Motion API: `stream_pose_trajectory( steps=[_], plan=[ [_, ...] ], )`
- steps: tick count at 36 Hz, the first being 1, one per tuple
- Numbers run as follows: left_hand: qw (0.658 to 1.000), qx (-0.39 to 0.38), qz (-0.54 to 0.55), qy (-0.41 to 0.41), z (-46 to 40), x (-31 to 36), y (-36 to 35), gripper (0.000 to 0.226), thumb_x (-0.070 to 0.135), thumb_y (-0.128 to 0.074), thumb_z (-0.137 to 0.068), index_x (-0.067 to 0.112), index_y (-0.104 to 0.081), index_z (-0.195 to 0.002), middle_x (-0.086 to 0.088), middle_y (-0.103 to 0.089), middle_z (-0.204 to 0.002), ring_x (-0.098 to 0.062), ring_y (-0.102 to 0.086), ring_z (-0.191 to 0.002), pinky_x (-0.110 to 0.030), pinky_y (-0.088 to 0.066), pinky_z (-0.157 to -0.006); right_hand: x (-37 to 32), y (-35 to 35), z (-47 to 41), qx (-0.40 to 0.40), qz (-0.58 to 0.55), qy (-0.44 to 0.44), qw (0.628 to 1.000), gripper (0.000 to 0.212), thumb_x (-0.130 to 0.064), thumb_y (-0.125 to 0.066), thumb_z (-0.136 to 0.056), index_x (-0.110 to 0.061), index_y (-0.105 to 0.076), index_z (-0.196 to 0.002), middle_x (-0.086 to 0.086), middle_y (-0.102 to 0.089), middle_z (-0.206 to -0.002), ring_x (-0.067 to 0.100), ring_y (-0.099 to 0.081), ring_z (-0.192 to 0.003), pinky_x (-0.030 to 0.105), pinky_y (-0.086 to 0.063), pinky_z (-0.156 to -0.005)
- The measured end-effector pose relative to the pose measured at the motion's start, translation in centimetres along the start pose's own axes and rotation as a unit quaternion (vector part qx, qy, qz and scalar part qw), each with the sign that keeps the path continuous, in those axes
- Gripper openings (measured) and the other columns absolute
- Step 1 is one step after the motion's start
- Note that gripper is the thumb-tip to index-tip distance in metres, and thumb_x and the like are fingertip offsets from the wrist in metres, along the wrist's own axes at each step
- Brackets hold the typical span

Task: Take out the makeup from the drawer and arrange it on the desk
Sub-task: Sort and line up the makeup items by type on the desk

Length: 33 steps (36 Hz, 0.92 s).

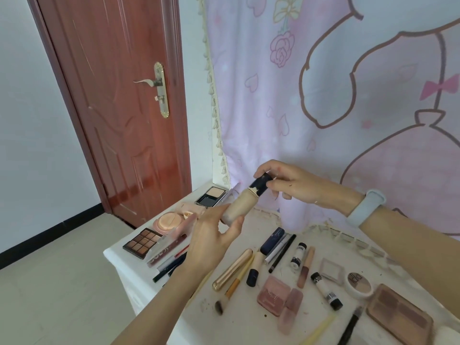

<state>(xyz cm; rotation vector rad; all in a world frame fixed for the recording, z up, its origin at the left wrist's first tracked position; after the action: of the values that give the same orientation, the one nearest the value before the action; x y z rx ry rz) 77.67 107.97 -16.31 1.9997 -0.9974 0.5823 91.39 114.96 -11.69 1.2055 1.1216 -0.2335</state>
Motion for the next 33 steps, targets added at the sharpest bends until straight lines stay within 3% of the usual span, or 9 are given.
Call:
stream_pose_trajectory(
  steps=[4, 8, 13, 15, 20, 25, 27, 30, 33],
  plan=[
    [1.0, -0.014, -0.003, -0.009, -0.1, 0.2, -0.3, 0.049, 0.046, -0.046, -0.081, 0.002, -0.063, -0.095, -0.009, -0.062, -0.081, -0.018, -0.049, -0.081, -0.02, -0.038, -0.07, 0.3, 0.8, -0.4, 0.034, 0.043, -0.061, 0.997, 0.035, -0.05, -0.037, -0.093, -0.023, -0.058, -0.098, -0.007, -0.063, -0.077, 0.01, -0.051, -0.057, 0.022, -0.036, -0.054],
    [1.0, -0.021, -0.014, -0.019, -0.1, 0.3, -0.6, 0.035, 0.037, -0.053, -0.083, 0.004, -0.062, -0.087, -0.008, -0.061, -0.075, -0.015, -0.047, -0.076, -0.013, -0.035, -0.066, -0.3, 1.5, -1.1, 0.056, 0.166, -0.048, 0.983, 0.036, -0.038, -0.038, -0.097, -0.014, -0.054, -0.077, -0.005, -0.057, -0.054, 0.013, -0.041, -0.048, 0.021, -0.035, -0.051],
    [1.0, -0.014, 0.005, -0.008, -0.2, -0.2, -0.2, 0.038, 0.043, -0.05, -0.082, 0.009, -0.062, -0.093, 0.003, -0.058, -0.082, -0.015, -0.048, -0.083, -0.016, -0.037, -0.073, -0.7, 1.1, -0.8, -0.015, 0.0, -0.034, 0.999, 0.025, -0.003, -0.047, -0.091, -0.027, -0.055, -0.096, -0.001, -0.058, -0.1, 0.005, -0.055, -0.072, 0.022, -0.046, -0.062],
    [1.0, -0.016, 0.006, -0.011, -0.3, -0.2, -0.3, 0.044, 0.044, -0.05, -0.082, 0.005, -0.063, -0.098, 0.007, -0.056, -0.085, -0.016, -0.048, -0.085, -0.016, -0.037, -0.073, -0.7, 1.3, -0.8, 0.008, -0.001, -0.05, 0.999, 0.01, -0.018, -0.05, -0.093, -0.026, -0.056, -0.095, 0.003, -0.058, -0.105, 0.012, -0.058, -0.086, 0.027, -0.049, -0.068],
    [1.0, -0.021, 0.008, -0.02, -0.4, -0.1, -0.6, 0.042, 0.045, -0.05, -0.082, 0.01, -0.063, -0.1, 0.009, -0.058, -0.088, -0.013, -0.051, -0.088, -0.01, -0.038, -0.078, -0.7, 1.2, -1.2, 0.066, 0.239, -0.061, 0.967, 0.047, -0.046, -0.033, -0.097, -0.013, -0.048, -0.067, 0.004, -0.057, -0.064, 0.017, -0.051, -0.052, 0.029, -0.042, -0.059],
    [1.0, -0.009, 0.003, -0.004, -0.4, -0.9, -0.2, 0.038, 0.045, -0.052, -0.082, 0.019, -0.063, -0.108, 0.004, -0.063, -0.094, -0.009, -0.052, -0.087, -0.015, -0.039, -0.071, -1.6, 1.4, -1.1, 0.021, 0.028, -0.021, 0.999, 0.025, -0.007, -0.047, -0.091, -0.028, -0.06, -0.089, -0.005, -0.059, -0.094, 0.005, -0.055, -0.076, 0.021, -0.045, -0.066],
    [1.0, -0.007, 0.0, -0.003, -0.4, -1.0, -0.1, 0.039, 0.043, -0.052, -0.082, 0.022, -0.062, -0.114, 0.007, -0.062, -0.098, -0.008, -0.053, -0.091, -0.012, -0.037, -0.073, -1.4, 1.4, -0.9, 0.024, -0.001, -0.041, 0.999, 0.016, -0.018, -0.048, -0.093, -0.026, -0.061, -0.095, -0.001, -0.061, -0.103, 0.008, -0.057, -0.087, 0.025, -0.048, -0.07],
    [1.0, -0.015, -0.001, -0.01, -0.3, -0.6, -0.1, 0.039, 0.04, -0.054, -0.082, 0.02, -0.062, -0.114, 0.007, -0.062, -0.1, -0.011, -0.054, -0.093, -0.014, -0.039, -0.078, -0.9, 1.2, -1.0, 0.03, 0.157, -0.084, 0.984, 0.042, -0.048, -0.036, -0.095, -0.014, -0.06, -0.091, 0.005, -0.068, -0.082, 0.012, -0.058, -0.065, 0.023, -0.044, -0.061],
    [1.0, -0.017, -0.008, -0.019, -0.2, -0.4, 0.0, 0.038, 0.039, -0.055, -0.082, 0.019, -0.062, -0.114, 0.007, -0.063, -0.1, -0.012, -0.054, -0.093, -0.016, -0.039, -0.08, -1.2, 1.0, -1.2, 0.043, 0.192, -0.055, 0.979, 0.035, -0.039, -0.042, -0.095, -0.018, -0.055, -0.071, -0.003, -0.058, -0.057, 0.012, -0.047, -0.047, 0.021, -0.038, -0.052]
  ],
)
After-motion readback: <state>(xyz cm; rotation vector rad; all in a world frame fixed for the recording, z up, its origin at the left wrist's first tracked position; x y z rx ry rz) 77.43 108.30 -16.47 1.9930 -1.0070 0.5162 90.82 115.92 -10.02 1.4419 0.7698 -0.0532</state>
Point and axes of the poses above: each hand's wrist, its own z-axis away from the middle knuckle, its own y-axis out of the back of the hand, x = y × z, the point moved 10 cm from there along -z, towards the middle knuckle
